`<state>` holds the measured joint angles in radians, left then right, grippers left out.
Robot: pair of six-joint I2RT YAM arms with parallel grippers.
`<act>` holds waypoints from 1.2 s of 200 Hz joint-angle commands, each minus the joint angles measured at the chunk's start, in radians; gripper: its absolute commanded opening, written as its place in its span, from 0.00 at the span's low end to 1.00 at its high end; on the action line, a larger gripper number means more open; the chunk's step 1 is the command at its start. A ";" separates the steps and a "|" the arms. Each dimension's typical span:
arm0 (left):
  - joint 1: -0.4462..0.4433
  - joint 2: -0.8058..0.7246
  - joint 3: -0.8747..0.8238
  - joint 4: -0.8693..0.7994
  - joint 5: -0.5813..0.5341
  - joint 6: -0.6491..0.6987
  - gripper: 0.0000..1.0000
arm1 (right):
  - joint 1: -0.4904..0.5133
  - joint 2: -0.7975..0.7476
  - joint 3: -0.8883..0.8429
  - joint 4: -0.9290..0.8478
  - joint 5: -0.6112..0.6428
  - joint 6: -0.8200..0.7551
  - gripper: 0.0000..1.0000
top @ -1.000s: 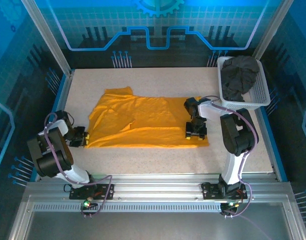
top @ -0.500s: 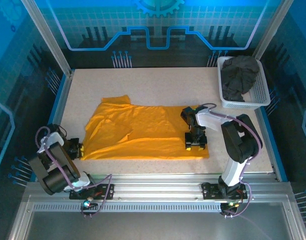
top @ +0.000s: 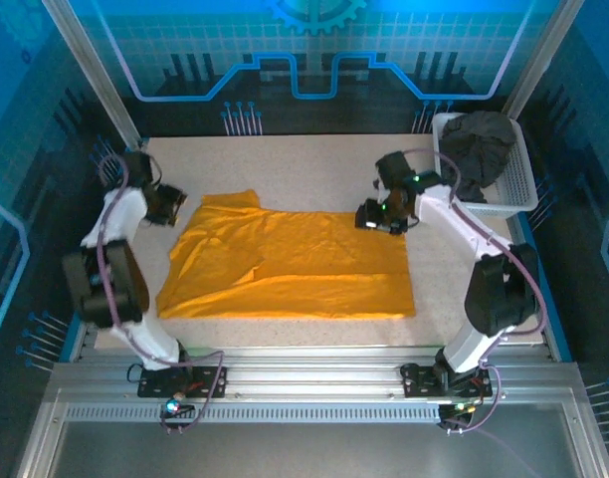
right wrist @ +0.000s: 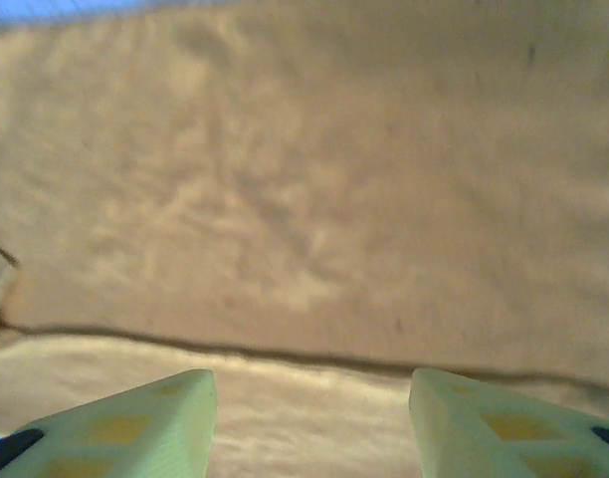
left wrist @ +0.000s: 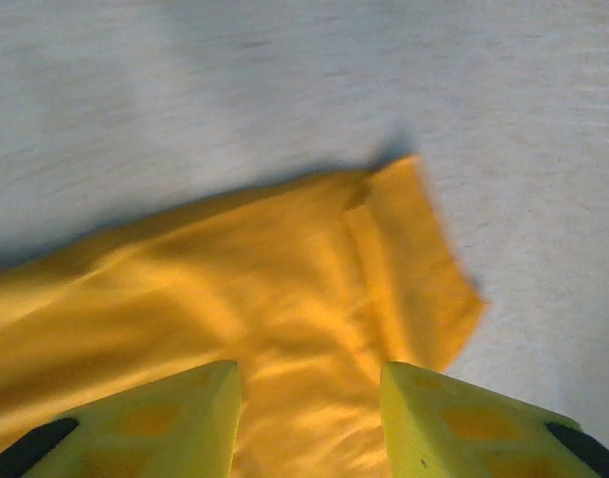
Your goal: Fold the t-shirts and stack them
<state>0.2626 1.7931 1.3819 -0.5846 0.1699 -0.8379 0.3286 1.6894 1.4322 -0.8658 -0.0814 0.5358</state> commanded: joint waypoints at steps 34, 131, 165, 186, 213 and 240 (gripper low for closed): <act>-0.040 0.412 0.472 -0.104 0.063 0.375 0.45 | -0.042 0.131 0.175 -0.028 -0.085 -0.027 0.54; -0.091 0.496 0.408 -0.068 -0.001 0.408 0.44 | -0.044 0.169 0.182 -0.023 -0.085 0.006 0.54; -0.092 0.496 0.402 -0.080 -0.025 0.433 0.32 | -0.044 0.187 0.195 -0.018 -0.092 0.009 0.54; -0.091 0.492 0.406 -0.083 -0.047 0.439 0.24 | -0.044 0.190 0.191 -0.019 -0.088 0.007 0.54; -0.092 0.475 0.416 -0.084 -0.092 0.439 0.12 | -0.047 0.190 0.189 -0.028 -0.053 0.001 0.54; -0.092 0.446 0.423 -0.075 -0.123 0.450 0.09 | -0.063 0.207 0.205 -0.051 0.012 -0.002 0.53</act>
<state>0.1688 2.2768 1.7954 -0.6498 0.1036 -0.4152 0.2855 1.8645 1.5978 -0.8749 -0.1314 0.5339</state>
